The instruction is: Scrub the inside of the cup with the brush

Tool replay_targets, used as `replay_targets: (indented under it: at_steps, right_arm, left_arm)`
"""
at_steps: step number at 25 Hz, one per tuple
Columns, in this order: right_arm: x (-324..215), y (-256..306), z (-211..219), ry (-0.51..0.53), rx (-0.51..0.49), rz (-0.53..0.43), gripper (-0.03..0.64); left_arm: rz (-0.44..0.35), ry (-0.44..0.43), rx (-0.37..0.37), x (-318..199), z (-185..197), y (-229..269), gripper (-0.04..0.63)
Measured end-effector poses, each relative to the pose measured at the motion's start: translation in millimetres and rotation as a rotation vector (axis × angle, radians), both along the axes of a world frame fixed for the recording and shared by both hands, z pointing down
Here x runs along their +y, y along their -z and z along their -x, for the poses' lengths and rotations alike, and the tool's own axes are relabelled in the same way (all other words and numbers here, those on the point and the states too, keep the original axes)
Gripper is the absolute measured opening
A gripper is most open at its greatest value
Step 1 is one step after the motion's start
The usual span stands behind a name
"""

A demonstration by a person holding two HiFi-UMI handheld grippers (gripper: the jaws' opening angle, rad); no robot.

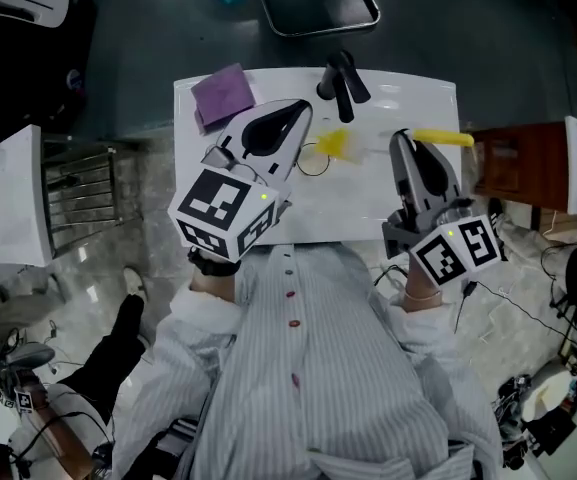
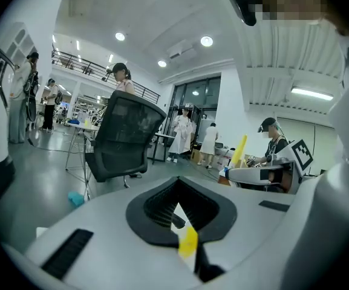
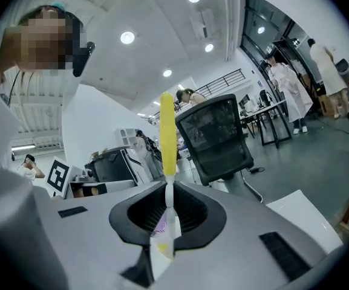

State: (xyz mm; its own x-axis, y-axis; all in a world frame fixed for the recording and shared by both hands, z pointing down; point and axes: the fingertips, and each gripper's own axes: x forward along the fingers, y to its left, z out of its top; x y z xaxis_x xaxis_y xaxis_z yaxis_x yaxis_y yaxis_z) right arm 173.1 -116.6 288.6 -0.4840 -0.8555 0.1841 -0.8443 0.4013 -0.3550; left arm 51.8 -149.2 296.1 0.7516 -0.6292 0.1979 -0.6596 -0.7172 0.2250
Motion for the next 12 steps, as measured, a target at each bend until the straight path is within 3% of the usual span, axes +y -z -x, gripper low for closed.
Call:
replay_targets:
  at_steps: [12]
  right_arm:
    - [6, -9, 1, -0.008, -0.044, 0.084, 0.057]
  left_arm:
    - [0.124, -0.064, -0.095, 15, -3, -38, 0.011]
